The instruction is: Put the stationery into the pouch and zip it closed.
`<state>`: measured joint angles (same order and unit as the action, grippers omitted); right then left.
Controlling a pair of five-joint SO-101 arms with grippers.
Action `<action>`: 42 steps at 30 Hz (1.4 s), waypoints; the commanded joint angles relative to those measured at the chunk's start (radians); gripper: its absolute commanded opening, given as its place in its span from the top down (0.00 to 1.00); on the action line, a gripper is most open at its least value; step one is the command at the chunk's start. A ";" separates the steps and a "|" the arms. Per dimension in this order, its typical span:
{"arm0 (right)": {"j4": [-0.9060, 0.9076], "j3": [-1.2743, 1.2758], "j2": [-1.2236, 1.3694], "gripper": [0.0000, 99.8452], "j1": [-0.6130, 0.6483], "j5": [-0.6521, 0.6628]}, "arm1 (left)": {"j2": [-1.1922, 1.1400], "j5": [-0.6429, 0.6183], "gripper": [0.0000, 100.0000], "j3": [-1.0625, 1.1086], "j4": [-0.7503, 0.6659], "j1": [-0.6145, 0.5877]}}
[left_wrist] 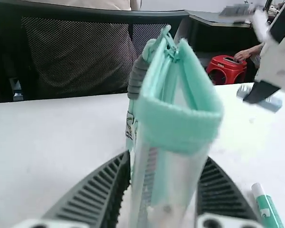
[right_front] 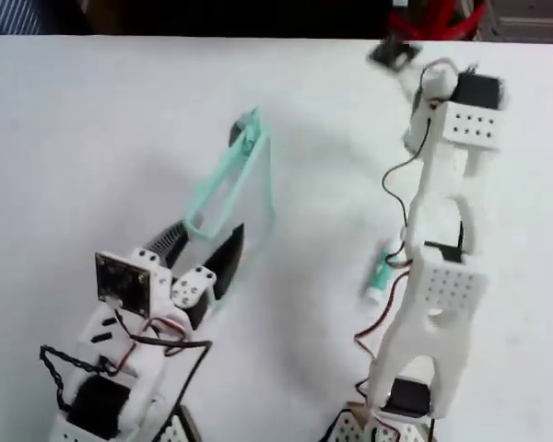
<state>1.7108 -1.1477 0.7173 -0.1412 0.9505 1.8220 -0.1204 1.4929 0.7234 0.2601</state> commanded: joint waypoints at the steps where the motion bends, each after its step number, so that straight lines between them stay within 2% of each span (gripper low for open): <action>1: 0.012 -0.077 -0.278 0.98 0.064 -0.285 | -0.013 0.009 0.78 -0.009 -0.002 0.013; 6: 0.015 0.018 -0.590 0.98 0.222 -0.422 | -0.013 0.008 0.78 -0.009 -0.003 0.013; 12: -0.004 0.450 -1.046 0.98 0.585 -0.434 | -0.013 0.008 0.78 -0.009 -0.005 0.013; 16: -0.157 0.635 -1.276 0.98 0.811 -0.537 | -0.010 0.008 0.78 -0.009 -0.006 0.013; 20: -0.338 0.806 -1.359 0.98 0.974 -0.657 | -0.010 0.008 0.78 -0.009 -0.006 0.013; 25: -0.587 1.099 -1.377 0.98 1.003 -0.698 | -0.010 0.008 0.78 -0.009 -0.006 0.013; 32: -0.977 1.505 -1.491 0.98 0.926 -0.703 | -0.010 0.008 0.78 -0.009 -0.008 0.010; 37: -1.018 1.636 -1.554 0.98 0.851 -0.835 | -0.010 0.008 0.78 -0.011 -0.008 0.007; 42: -1.006 1.666 -1.564 0.98 0.848 -0.844 | -0.010 0.008 0.78 -0.011 -0.009 0.007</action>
<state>0.7150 0.5186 -0.8247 0.7211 0.1220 1.8159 -0.1204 1.4929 0.7234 0.2601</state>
